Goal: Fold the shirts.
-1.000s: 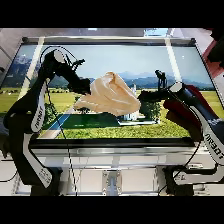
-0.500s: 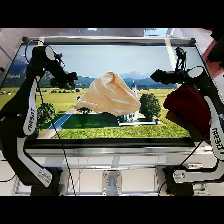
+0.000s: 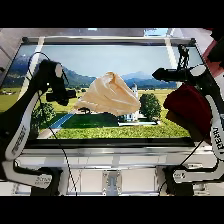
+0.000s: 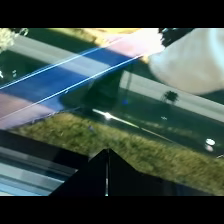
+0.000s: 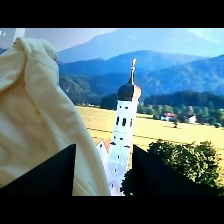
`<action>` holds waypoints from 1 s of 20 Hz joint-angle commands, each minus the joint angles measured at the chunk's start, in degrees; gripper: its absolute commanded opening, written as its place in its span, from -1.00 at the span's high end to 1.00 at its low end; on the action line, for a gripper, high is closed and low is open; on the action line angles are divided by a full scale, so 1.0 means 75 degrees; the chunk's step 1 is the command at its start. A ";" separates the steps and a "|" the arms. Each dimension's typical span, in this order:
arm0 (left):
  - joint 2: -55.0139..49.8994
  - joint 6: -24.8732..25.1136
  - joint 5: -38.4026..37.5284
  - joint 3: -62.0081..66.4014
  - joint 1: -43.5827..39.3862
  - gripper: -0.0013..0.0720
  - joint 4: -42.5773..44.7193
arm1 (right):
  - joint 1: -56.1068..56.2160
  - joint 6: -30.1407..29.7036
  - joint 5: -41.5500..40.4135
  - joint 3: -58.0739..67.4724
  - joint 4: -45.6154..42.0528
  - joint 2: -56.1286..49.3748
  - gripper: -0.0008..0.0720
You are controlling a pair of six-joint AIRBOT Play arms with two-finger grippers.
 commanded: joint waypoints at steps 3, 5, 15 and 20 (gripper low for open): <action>0.3051 -0.0839 0.3416 -0.2713 -0.1903 0.93 0.0586 | -0.0006 -0.0070 0.0699 0.0009 -0.0017 -0.0003 -0.15; 0.3920 -0.1157 0.6423 -0.3308 -0.2404 0.93 0.1268 | -0.0003 -0.0061 0.0912 0.0009 0.0006 -0.0003 -0.15; 0.3462 -0.4348 0.5747 -0.3625 -0.0816 -0.31 0.1376 | -0.0003 -0.0058 0.1370 0.0009 0.0087 -0.0003 -0.15; 0.2923 -0.5438 0.5607 -0.4587 0.0175 0.72 -0.1737 | -0.0003 -0.0061 0.1370 0.0009 0.0265 -0.0003 -0.15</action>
